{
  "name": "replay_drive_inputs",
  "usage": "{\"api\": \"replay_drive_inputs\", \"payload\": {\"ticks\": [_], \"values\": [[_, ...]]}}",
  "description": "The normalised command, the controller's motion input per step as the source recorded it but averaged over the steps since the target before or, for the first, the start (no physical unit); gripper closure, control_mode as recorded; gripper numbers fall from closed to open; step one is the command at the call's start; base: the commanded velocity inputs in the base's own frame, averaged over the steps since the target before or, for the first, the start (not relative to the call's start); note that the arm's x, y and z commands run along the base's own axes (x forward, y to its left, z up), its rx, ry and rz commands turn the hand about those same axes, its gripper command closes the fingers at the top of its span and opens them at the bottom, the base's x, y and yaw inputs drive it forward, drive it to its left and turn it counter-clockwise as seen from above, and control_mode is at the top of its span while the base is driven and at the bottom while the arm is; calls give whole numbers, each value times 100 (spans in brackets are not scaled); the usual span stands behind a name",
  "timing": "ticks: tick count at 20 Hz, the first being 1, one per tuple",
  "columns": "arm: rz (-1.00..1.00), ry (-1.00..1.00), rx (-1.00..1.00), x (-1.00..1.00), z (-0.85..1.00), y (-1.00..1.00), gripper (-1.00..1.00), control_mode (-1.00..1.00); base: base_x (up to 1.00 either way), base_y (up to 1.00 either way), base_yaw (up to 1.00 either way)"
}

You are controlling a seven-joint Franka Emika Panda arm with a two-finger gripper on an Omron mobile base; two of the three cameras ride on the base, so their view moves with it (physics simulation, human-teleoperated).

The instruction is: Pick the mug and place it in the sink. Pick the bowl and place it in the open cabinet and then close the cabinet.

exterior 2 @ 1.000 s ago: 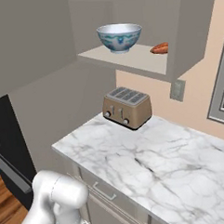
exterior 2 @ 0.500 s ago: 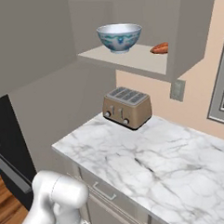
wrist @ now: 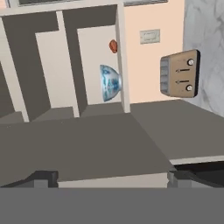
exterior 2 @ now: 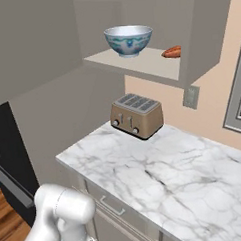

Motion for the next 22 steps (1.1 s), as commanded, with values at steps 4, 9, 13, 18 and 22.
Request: {"api": "replay_drive_inputs", "payload": {"ticks": [4, 9, 13, 18, 22], "values": [[0, -3, 0, 26, -26, 59, -100, -100, 0, 0, 0], [-1, -1, 1, 17, -7, 36, -100, -100, 0, 0, 0], [-5, 0, 3, 19, 0, 4, -100, -100, 0, 0, 0], [-5, 0, 3, 26, -7, 17, -100, -100, 0, 0, 0], [-4, 0, 2, 33, -15, 35, -100, -100, 0, 0, 0]]}}
